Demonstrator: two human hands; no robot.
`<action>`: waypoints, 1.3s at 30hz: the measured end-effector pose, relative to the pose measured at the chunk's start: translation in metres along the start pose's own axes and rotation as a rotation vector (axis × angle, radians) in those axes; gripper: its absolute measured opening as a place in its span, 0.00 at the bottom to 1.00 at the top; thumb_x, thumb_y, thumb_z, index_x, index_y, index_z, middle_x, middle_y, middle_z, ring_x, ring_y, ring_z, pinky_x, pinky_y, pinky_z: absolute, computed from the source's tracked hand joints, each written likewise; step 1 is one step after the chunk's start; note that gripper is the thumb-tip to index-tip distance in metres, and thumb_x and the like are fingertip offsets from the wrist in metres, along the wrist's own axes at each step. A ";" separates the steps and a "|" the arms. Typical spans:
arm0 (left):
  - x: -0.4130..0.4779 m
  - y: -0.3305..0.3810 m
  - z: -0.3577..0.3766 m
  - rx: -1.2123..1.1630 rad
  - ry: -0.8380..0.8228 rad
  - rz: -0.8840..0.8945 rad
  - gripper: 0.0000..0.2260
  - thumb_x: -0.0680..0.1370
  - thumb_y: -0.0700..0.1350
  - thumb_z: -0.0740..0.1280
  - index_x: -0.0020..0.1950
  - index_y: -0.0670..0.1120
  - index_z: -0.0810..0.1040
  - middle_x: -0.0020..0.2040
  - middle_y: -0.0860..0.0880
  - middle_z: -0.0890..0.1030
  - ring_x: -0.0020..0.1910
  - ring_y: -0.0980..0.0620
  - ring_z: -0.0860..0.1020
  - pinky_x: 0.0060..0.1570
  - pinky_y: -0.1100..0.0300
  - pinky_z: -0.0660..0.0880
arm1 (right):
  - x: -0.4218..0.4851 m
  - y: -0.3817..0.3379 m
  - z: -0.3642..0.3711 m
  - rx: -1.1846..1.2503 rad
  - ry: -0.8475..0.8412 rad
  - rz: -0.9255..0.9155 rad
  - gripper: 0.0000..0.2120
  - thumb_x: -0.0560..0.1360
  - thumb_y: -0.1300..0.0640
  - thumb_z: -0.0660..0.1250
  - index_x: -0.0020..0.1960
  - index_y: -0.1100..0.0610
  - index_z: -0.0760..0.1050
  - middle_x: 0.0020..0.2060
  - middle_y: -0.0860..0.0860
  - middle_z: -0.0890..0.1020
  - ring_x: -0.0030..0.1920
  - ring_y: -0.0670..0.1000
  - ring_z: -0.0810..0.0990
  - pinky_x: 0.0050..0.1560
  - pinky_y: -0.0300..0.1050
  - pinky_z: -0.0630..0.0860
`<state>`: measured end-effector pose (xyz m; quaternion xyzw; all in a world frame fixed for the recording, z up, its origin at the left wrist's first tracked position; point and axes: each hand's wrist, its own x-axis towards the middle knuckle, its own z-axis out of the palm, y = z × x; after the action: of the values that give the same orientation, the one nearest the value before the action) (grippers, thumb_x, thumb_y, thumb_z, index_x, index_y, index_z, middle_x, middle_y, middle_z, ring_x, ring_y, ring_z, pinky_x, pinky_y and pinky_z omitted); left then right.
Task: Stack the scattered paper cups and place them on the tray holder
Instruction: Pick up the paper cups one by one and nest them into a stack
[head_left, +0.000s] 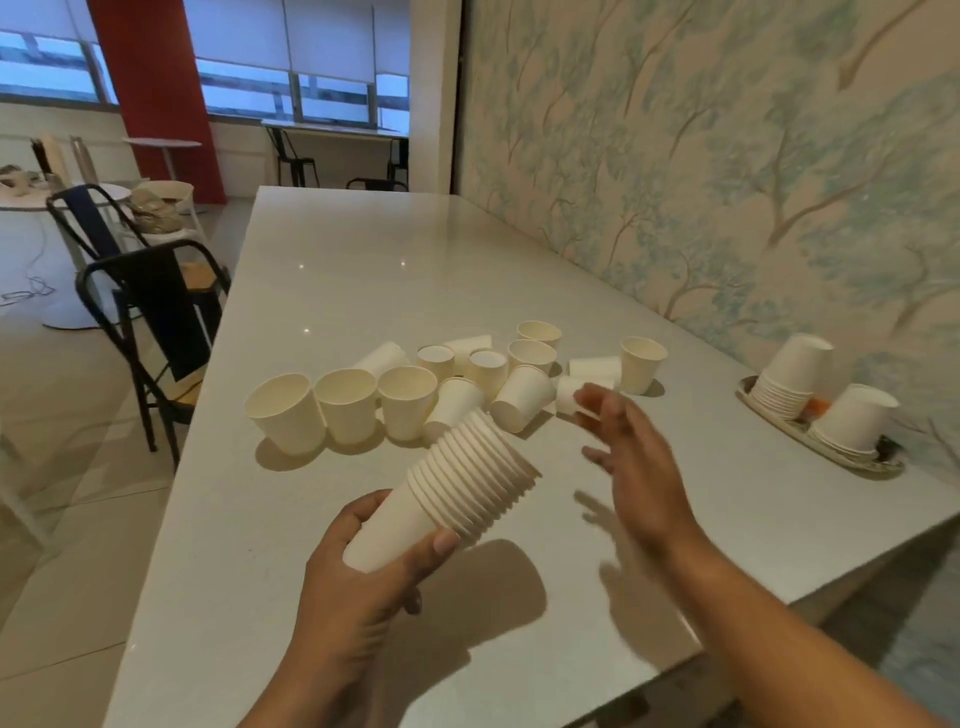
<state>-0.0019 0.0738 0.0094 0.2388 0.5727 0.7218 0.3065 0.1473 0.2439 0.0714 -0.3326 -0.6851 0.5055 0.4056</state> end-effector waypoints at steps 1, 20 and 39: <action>0.002 -0.003 0.000 0.003 0.009 -0.006 0.37 0.46 0.57 0.84 0.53 0.52 0.81 0.48 0.43 0.83 0.39 0.44 0.79 0.28 0.57 0.76 | 0.020 0.008 -0.009 -0.048 0.122 0.021 0.18 0.80 0.41 0.59 0.62 0.49 0.76 0.56 0.48 0.81 0.59 0.50 0.79 0.47 0.40 0.77; 0.007 -0.016 -0.012 0.008 0.075 0.015 0.40 0.35 0.62 0.84 0.46 0.61 0.83 0.48 0.46 0.84 0.46 0.40 0.80 0.38 0.49 0.78 | 0.103 0.076 -0.035 -0.228 0.369 0.195 0.03 0.75 0.60 0.70 0.43 0.55 0.81 0.44 0.53 0.82 0.44 0.53 0.80 0.33 0.35 0.71; 0.004 -0.008 -0.006 -0.004 -0.051 -0.055 0.32 0.48 0.51 0.85 0.50 0.57 0.82 0.44 0.54 0.85 0.48 0.44 0.82 0.35 0.60 0.82 | -0.018 -0.026 -0.013 0.025 -0.311 -0.104 0.06 0.68 0.54 0.71 0.39 0.54 0.85 0.33 0.49 0.83 0.34 0.42 0.78 0.38 0.31 0.74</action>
<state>-0.0074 0.0739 0.0002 0.2405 0.5698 0.7079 0.3412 0.1658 0.2268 0.0947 -0.2095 -0.7494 0.5378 0.3244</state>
